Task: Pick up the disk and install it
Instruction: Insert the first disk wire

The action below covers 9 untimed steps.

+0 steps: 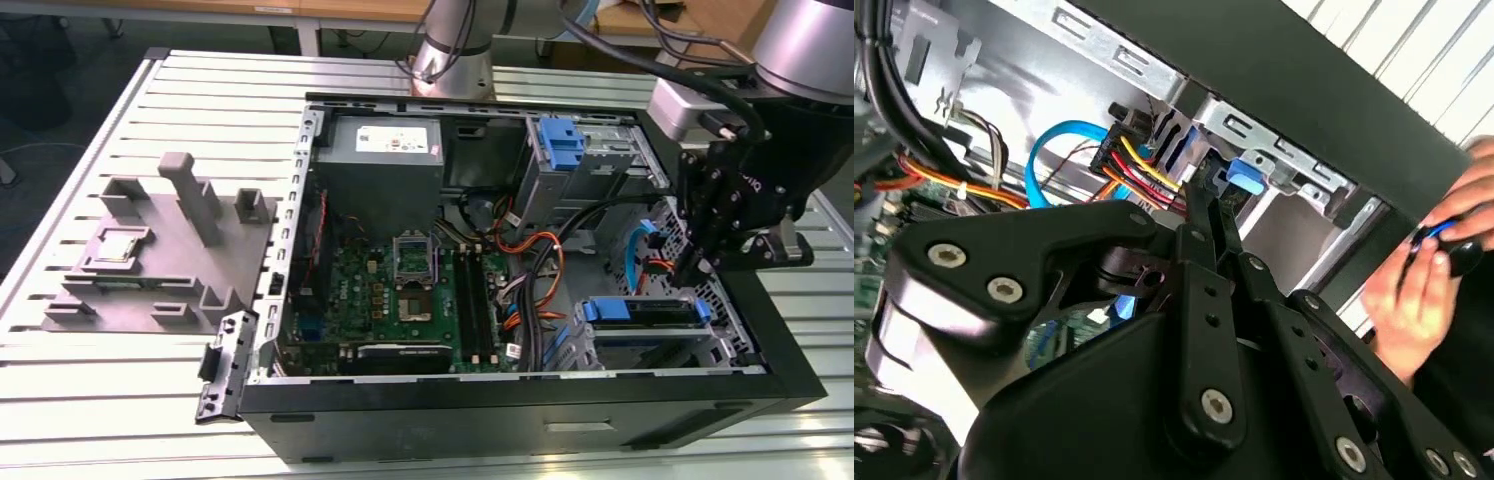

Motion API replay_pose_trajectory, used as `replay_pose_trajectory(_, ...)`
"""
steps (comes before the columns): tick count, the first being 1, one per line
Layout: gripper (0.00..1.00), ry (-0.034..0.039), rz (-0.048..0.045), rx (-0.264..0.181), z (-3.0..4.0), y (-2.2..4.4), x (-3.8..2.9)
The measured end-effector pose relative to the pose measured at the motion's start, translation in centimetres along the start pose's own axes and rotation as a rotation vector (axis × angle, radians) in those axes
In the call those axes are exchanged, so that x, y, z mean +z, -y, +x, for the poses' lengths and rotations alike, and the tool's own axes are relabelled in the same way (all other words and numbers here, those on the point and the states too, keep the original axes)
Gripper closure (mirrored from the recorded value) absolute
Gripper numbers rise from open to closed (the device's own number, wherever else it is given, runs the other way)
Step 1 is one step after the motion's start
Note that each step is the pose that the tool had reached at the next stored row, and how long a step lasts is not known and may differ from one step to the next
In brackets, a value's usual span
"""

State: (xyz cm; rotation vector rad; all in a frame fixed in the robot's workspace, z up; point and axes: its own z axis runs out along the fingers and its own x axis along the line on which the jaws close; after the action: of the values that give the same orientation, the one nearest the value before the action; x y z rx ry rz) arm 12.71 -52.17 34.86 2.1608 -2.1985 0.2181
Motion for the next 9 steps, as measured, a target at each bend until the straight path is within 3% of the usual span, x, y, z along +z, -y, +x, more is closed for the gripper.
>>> replay_pose_trajectory(4,0.84,0.0037,-0.0028,0.02,0.16,-0.04,0.22)
replay_pose_trajectory(9,0.84,0.0226,-0.0034,0.022,0.57,-0.3,0.5)
